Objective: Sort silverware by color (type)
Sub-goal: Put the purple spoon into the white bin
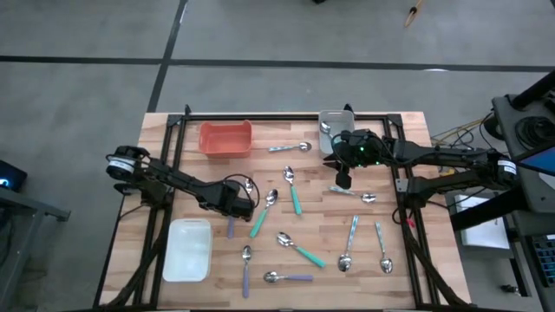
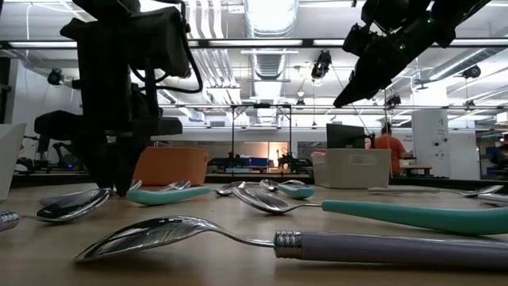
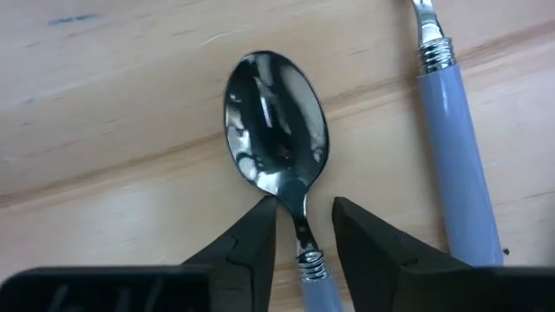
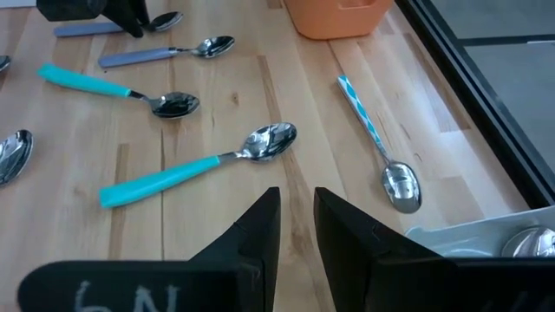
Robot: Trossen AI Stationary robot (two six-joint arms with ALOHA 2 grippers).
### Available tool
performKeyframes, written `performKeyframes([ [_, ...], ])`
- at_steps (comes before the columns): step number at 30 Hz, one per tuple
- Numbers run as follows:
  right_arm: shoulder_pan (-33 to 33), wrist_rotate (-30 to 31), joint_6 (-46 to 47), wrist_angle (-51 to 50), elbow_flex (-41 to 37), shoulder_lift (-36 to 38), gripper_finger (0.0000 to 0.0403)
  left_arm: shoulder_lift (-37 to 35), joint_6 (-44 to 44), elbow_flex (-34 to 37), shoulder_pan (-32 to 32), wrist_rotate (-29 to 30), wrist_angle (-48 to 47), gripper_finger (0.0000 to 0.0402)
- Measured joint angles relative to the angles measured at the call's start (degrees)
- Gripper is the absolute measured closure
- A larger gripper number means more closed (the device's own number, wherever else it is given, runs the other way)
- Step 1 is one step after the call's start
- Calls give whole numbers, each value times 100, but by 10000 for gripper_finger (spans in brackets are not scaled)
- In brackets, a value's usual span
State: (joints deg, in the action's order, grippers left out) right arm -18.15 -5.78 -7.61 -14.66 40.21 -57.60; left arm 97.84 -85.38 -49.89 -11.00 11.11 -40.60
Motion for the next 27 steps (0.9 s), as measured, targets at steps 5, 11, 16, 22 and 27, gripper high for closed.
performKeyframes([
  [5, 0, -2, 3, -2, 0, 0, 339, 9, -67, 0, -4, 110, 13, 352],
  [11, 0, -2, 4, -2, 0, 0, 339, 15, -191, 4, -7, 297, 19, 396],
  [16, 0, -4, 0, -2, 0, 0, 339, 6, -221, -22, -28, 399, 15, 399],
  [22, 0, -4, -5, -2, 0, 2, 339, -28, -112, -415, -31, 1008, -313, 401],
  [27, 0, -4, -6, -2, 0, 2, 339, -87, 228, -954, -50, 1303, -648, 400],
])
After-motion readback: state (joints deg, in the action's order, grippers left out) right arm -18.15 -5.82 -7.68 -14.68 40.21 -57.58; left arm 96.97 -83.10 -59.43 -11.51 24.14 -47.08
